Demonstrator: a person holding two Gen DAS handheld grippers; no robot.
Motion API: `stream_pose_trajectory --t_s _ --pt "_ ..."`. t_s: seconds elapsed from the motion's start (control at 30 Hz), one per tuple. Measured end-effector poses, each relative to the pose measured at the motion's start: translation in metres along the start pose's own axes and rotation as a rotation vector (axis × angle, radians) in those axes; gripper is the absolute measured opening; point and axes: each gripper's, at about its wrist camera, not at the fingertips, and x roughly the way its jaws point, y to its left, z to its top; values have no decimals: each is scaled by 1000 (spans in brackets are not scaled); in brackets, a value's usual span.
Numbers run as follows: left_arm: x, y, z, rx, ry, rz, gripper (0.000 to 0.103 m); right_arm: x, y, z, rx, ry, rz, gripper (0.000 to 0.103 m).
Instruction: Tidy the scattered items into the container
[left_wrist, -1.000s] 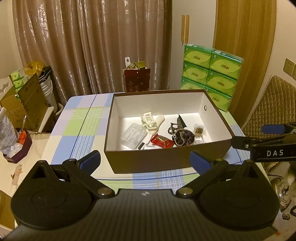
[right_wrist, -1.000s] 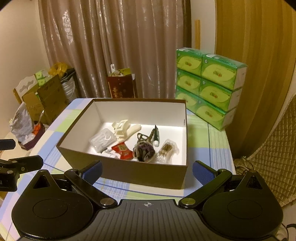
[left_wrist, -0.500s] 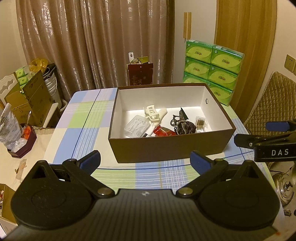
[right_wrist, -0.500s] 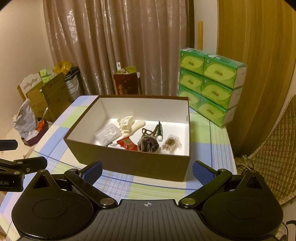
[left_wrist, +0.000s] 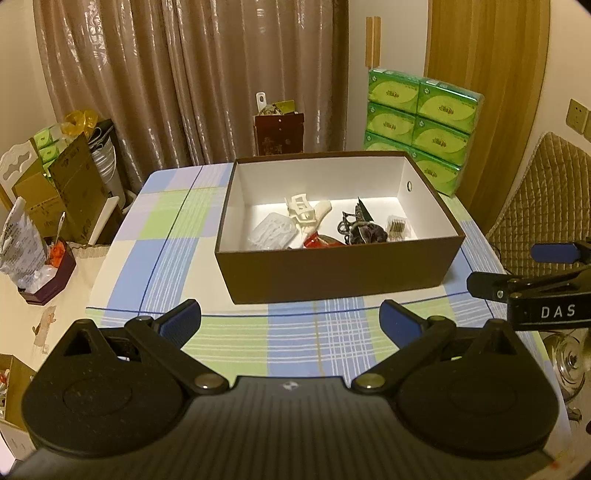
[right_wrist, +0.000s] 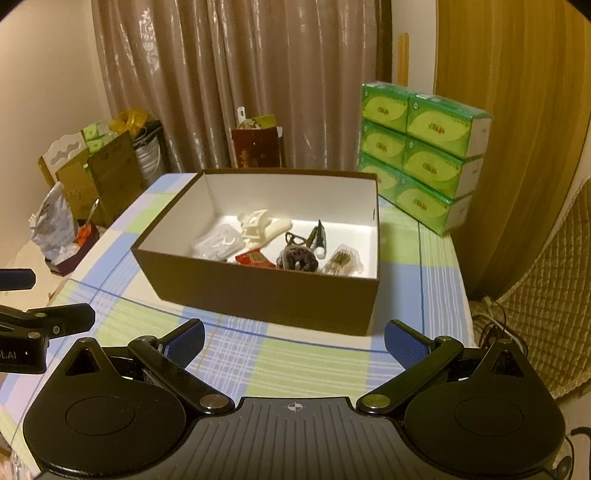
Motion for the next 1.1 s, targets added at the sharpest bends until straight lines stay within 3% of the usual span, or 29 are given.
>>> stream_pose_trajectory --t_s 1.1 --pt "10 -2 -24 -6 71 -2 102 -2 1 -23 -40 5 -9 101"
